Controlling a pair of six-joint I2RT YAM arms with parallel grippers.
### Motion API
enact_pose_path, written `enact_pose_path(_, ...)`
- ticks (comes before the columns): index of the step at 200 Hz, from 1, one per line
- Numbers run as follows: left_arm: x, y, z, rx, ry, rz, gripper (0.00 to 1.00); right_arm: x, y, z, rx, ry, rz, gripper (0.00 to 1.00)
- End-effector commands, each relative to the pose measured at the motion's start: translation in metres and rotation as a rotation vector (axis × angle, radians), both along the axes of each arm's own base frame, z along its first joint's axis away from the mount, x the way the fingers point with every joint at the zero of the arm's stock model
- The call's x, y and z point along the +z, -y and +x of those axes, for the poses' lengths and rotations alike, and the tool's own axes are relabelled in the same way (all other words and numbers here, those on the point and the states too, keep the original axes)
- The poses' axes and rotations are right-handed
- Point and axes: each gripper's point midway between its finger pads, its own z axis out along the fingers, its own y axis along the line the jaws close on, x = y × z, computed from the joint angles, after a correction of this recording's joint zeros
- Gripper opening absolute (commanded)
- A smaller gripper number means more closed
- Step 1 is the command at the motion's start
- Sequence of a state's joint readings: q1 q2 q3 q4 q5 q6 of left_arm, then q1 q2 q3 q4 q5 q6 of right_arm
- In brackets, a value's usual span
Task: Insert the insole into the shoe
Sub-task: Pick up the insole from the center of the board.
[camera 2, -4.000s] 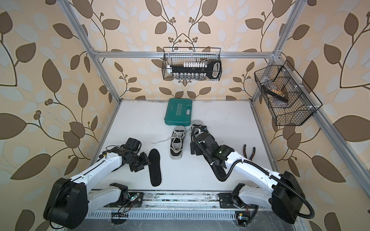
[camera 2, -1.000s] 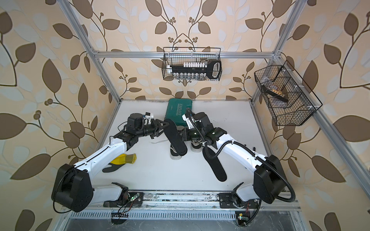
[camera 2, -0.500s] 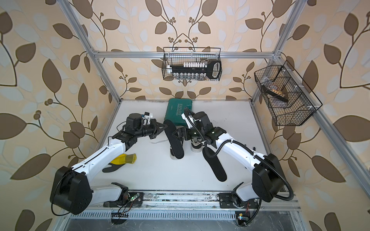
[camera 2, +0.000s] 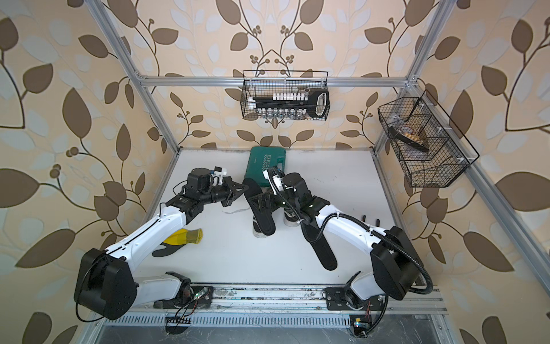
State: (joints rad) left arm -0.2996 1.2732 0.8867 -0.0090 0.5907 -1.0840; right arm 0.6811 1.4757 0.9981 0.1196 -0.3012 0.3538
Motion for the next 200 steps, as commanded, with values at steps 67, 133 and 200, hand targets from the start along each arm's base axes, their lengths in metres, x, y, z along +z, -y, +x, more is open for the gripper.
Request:
enact_pose_path(67,0.027,0.000,0.005,0.017,0.056,-0.035,0.00,-0.017,-0.029,-0.002,0.060,0.054,0.008,0.99)
enact_pose_path(133,0.024,0.001,0.007,0.020,0.038,-0.046,0.00,-0.027,-0.014,0.007,-0.038,0.090,-0.055,0.87)
enact_pose_path(200,0.019,-0.001,0.007,0.035,0.021,-0.045,0.00,-0.031,-0.023,0.009,-0.017,0.074,-0.060,0.98)
